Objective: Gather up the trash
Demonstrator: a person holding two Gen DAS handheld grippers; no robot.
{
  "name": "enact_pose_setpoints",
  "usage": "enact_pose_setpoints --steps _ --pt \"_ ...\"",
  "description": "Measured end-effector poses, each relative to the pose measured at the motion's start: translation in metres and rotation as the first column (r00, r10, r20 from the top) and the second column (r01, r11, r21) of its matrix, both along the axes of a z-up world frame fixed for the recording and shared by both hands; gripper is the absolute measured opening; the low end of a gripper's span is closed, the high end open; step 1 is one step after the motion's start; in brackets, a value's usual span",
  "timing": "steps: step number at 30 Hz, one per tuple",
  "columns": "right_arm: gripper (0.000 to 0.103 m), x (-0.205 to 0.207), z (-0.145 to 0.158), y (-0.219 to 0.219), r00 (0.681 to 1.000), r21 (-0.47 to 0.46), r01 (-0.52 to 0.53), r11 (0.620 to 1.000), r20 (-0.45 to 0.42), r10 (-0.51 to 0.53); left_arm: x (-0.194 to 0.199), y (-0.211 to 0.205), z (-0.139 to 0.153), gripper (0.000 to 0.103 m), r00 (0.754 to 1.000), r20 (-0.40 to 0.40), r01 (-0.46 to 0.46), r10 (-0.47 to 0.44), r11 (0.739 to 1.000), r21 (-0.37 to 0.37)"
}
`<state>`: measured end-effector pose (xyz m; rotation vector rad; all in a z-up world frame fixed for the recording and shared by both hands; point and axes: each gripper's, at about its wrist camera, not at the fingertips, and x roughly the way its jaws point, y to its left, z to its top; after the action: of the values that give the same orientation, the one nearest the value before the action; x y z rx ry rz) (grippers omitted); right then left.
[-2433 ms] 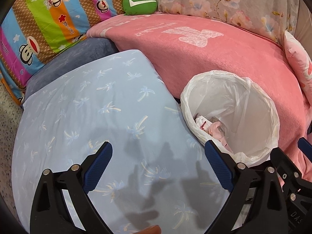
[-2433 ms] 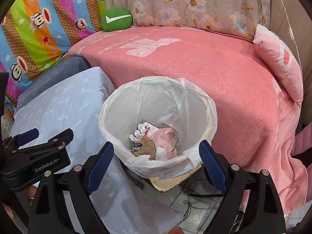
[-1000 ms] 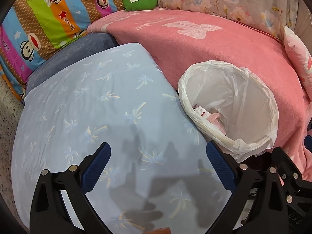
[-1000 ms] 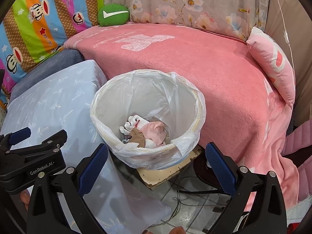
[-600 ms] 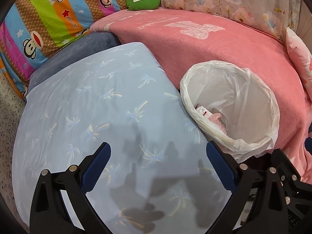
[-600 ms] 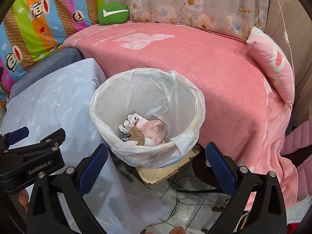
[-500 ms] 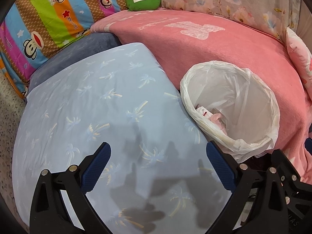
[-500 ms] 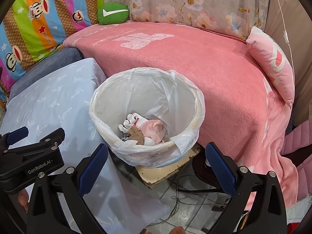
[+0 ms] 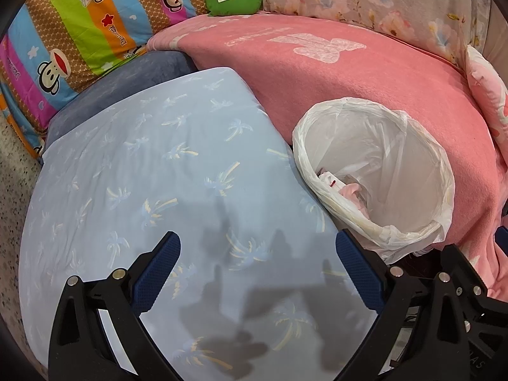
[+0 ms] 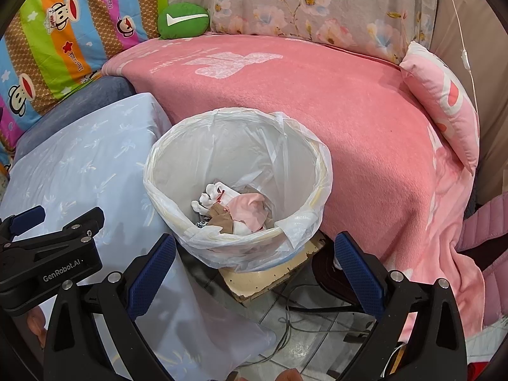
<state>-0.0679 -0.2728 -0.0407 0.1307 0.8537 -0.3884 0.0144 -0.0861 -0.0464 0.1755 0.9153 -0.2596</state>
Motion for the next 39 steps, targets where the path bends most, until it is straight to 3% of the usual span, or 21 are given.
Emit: enact_pose_setpoints --steps 39 --pt "0.098 -0.0065 -0.004 -0.0048 1.0 0.006 0.001 1.0 -0.01 -0.001 -0.0069 -0.0016 -0.0026 0.094 1.0 -0.003 0.009 -0.009 1.0 0.018"
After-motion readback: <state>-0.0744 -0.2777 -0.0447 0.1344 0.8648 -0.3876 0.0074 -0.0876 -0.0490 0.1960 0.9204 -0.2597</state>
